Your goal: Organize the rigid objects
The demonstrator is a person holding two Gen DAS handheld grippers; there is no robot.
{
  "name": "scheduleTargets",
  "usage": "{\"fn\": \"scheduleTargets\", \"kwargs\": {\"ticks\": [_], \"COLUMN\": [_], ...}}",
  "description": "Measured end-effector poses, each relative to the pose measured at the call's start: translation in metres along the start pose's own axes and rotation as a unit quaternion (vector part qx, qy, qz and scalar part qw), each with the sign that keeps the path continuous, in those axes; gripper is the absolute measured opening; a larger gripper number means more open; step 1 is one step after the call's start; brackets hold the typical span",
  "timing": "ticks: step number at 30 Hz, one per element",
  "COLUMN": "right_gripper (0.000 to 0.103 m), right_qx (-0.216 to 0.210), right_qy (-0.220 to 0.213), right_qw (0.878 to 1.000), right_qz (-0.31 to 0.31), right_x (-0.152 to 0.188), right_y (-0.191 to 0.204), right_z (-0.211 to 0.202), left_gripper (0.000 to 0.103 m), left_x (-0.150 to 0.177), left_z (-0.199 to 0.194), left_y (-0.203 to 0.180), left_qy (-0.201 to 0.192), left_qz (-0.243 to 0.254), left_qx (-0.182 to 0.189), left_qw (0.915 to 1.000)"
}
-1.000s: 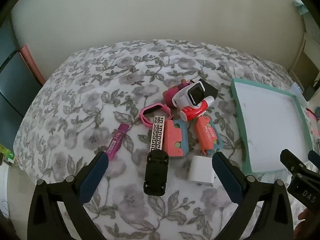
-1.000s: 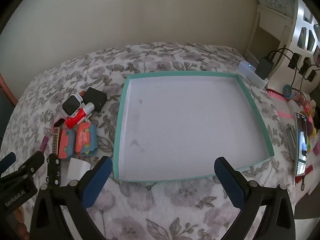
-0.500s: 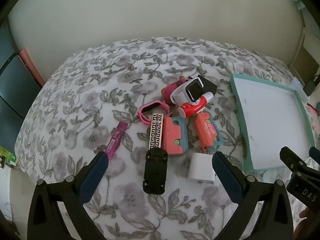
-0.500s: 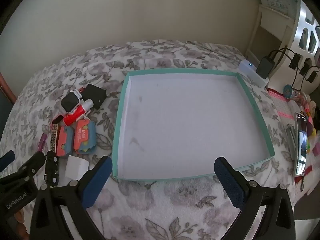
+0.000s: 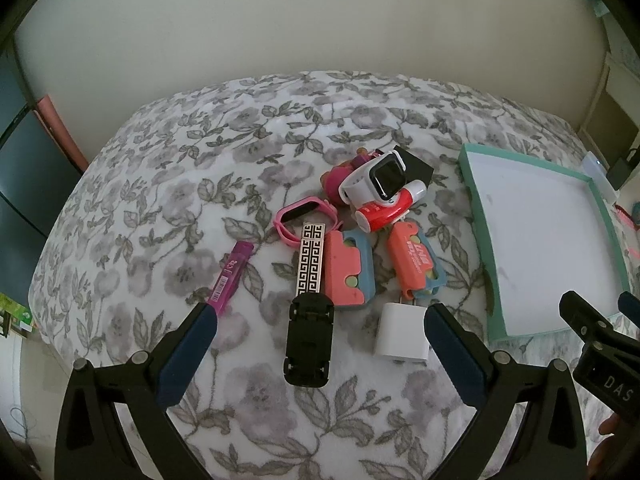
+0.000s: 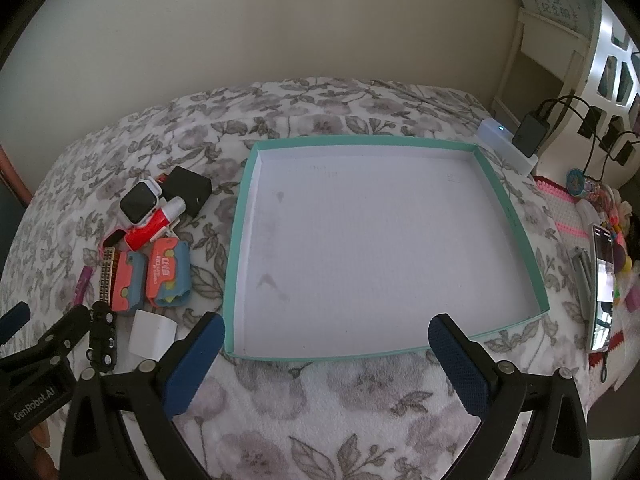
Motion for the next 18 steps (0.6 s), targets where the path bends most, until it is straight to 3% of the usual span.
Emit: {"fn": "scheduleTargets", "kwargs": {"ticks": [18], "right_gripper": [0.103], "right_qx": [0.003], "right_qy": [0.004], "right_qw": [1.0], "right_qz": [-0.003], "right_x": [0.002], "right_y": [0.0017], "right_z": [0.0025], "left_gripper": [0.103], "left_x": [-0.0004], "left_z": [0.0039], "left_y": [0.0012], "left_qy": [0.011], "left_qz": [-0.003], "left_qx": [-0.005], "left_qw": [0.9999]}}
Point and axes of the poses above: each gripper's, at about its wrist camera, not at the fingertips, and z roughly the way its jaws point, y to its left, x to its underside, the point moved 6 cm from there along z, roughly the way its jaws point, and after that the axes turned 4 degrees about y, right-handed, at the moved point
